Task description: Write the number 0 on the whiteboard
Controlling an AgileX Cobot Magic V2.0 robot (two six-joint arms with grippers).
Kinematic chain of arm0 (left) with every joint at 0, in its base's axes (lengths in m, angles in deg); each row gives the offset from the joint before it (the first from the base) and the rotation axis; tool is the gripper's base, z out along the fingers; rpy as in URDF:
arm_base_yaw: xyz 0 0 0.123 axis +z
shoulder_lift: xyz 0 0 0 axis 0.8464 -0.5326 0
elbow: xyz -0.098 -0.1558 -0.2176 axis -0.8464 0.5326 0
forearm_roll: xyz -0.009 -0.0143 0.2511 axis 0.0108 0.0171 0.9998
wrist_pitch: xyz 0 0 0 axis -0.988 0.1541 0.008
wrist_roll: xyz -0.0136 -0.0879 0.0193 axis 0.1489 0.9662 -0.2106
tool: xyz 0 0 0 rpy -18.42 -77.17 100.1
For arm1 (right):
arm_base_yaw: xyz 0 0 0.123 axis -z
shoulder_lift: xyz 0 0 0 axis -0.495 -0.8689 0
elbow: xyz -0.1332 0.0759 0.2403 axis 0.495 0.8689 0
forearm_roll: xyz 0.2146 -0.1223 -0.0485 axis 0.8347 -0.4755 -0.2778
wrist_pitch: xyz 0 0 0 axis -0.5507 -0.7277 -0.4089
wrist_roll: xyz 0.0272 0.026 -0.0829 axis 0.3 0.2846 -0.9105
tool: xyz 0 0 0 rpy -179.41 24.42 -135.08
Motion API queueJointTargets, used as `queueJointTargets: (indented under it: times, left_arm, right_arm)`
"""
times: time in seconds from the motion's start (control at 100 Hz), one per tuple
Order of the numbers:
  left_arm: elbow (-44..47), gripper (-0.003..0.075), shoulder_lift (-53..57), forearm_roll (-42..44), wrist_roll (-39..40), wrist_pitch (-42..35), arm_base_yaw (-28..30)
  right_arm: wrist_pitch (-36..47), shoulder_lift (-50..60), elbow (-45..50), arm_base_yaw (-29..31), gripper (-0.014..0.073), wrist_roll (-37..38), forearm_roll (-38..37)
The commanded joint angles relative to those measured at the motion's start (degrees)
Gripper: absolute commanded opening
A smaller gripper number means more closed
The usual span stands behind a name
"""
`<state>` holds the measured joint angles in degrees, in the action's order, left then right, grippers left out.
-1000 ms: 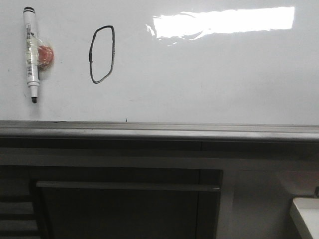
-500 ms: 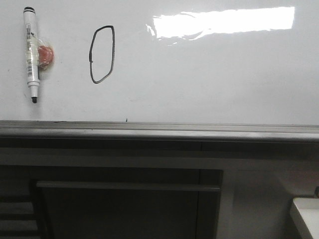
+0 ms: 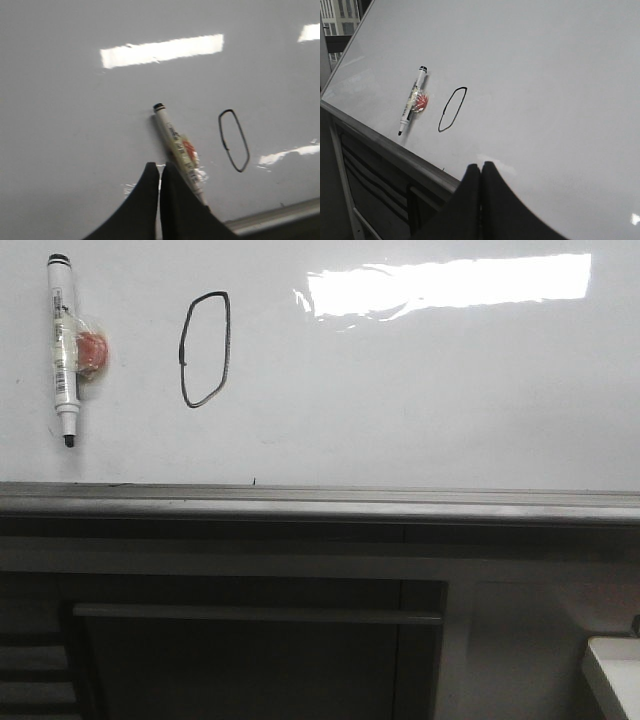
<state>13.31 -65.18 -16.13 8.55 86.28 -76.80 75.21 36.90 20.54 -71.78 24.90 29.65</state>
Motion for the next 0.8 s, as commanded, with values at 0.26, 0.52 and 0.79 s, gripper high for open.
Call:
queueJointTargets:
  times: [0.26, 0.52, 0.79]
  left_arm:
    - [5.1, -0.002, 6.8, -1.6, -1.1, -3.5, 16.8]
    - [11.4, -0.002, 8.2, -7.2, -1.1, -3.3, 18.1]
    - [13.6, -0.002, 9.4, -7.2, -1.1, 6.9, 18.1]
  right_arm:
    - [2.6, -0.4, -1.5, -0.1, -0.0046, -0.3, -0.4]
    - [2.6, -0.4, -1.5, -0.1, -0.0047, -0.3, -0.4]
    - [2.6, -0.4, -1.5, -0.1, -0.0047, -0.3, -0.4]
